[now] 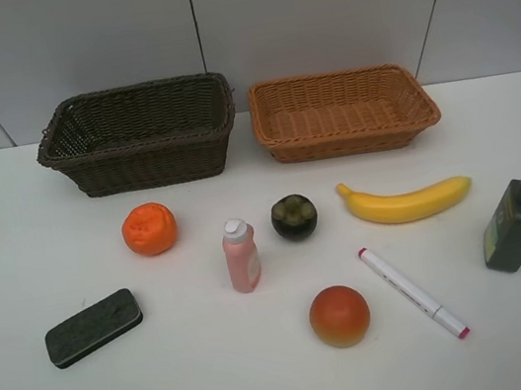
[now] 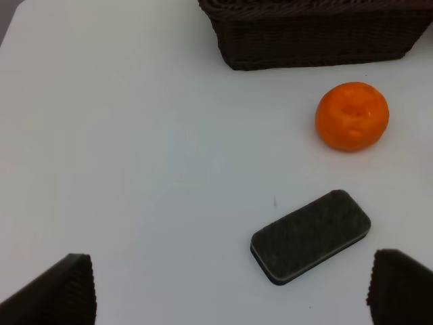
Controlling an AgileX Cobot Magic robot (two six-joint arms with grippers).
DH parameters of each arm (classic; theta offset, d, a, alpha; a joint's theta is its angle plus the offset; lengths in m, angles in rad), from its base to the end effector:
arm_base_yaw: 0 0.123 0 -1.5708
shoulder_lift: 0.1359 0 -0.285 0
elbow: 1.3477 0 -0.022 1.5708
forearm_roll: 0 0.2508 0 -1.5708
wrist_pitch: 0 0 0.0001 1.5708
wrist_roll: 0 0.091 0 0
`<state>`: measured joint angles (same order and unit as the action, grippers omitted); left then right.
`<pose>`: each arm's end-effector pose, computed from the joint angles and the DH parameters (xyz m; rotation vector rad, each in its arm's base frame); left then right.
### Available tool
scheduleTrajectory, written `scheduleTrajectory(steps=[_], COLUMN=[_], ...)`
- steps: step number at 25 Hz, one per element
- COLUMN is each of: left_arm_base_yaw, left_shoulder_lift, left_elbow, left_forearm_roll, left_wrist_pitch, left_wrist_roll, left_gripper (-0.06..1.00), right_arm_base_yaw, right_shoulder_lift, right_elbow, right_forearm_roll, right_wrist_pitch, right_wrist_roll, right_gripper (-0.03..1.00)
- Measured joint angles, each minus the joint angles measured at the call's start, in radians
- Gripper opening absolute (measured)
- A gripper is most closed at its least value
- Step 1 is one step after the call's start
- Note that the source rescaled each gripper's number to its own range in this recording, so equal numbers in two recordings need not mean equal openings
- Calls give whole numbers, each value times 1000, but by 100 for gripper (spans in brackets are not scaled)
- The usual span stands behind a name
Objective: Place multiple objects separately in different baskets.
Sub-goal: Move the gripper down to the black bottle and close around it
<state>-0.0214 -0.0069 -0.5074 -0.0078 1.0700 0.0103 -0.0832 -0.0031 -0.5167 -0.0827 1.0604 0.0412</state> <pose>-0.0072 -0.0005 0.2785 0.0328 2.0391 -0.0163 -0.0080 -0.0059 0.2821 0.1306 2.0195 -0.1252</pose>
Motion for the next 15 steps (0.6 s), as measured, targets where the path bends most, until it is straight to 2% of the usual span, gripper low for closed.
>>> scheduleTrajectory(steps=[15], left_arm_base_yaw=[0], left_shoulder_lift=[0], left_elbow=[0], left_forearm_roll=[0], left_wrist_pitch=[0], left_wrist_roll=[0], left_gripper=[100], right_arm_base_yaw=[0], right_shoulder_lift=[0], right_elbow=[0], right_forearm_roll=[0], right_wrist_pitch=[0], right_wrist_roll=[0], right_gripper=[98])
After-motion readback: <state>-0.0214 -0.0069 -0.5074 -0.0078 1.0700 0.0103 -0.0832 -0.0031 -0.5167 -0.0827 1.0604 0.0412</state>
